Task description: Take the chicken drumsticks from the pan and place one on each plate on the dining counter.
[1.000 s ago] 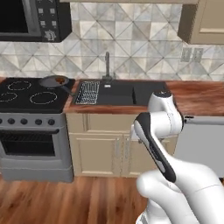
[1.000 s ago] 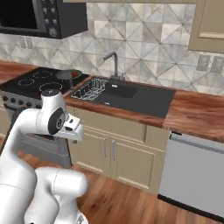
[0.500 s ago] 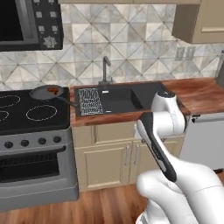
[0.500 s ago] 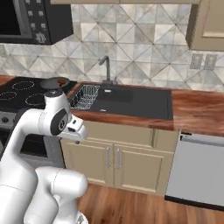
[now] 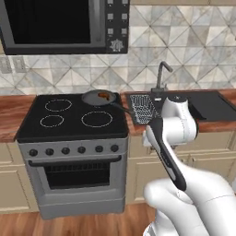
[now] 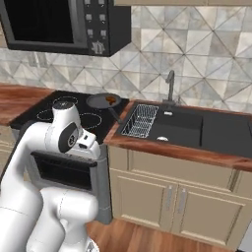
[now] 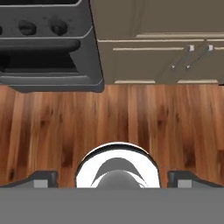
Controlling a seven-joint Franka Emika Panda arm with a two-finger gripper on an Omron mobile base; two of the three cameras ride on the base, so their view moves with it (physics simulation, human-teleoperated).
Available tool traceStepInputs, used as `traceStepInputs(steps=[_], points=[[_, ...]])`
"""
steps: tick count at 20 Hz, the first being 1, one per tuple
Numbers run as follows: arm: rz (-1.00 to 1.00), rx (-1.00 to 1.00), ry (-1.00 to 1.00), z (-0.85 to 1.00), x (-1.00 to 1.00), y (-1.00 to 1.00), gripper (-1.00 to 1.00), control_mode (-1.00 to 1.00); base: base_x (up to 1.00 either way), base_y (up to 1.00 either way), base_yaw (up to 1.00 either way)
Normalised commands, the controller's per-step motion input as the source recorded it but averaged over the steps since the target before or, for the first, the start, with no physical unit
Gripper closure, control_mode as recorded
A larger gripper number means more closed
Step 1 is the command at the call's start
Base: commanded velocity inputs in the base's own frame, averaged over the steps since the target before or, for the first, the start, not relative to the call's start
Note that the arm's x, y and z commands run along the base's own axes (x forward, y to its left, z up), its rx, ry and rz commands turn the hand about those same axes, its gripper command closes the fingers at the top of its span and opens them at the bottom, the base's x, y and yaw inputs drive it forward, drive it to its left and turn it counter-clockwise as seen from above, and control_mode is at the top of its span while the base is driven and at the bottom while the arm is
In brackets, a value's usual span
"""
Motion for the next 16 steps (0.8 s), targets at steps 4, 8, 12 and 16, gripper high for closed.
traceStepInputs(steps=[4, 8, 12, 16], points=[[0.0, 0.0, 0.0, 0.0, 0.0, 0.0, -1.0, 1.0, 0.74, 0.47, 0.12], [0.0, 0.0, 0.0, 0.0, 0.0, 0.0, -1.0, 1.0, 0.65, 0.39, -0.26], [0.0, 0.0, 0.0, 0.0, 0.0, 0.0, -1.0, 1.0, 0.59, 0.4, -0.13], [0.0, 0.0, 0.0, 0.0, 0.0, 0.0, -1.0, 1.0, 0.52, 0.22, -0.04]])
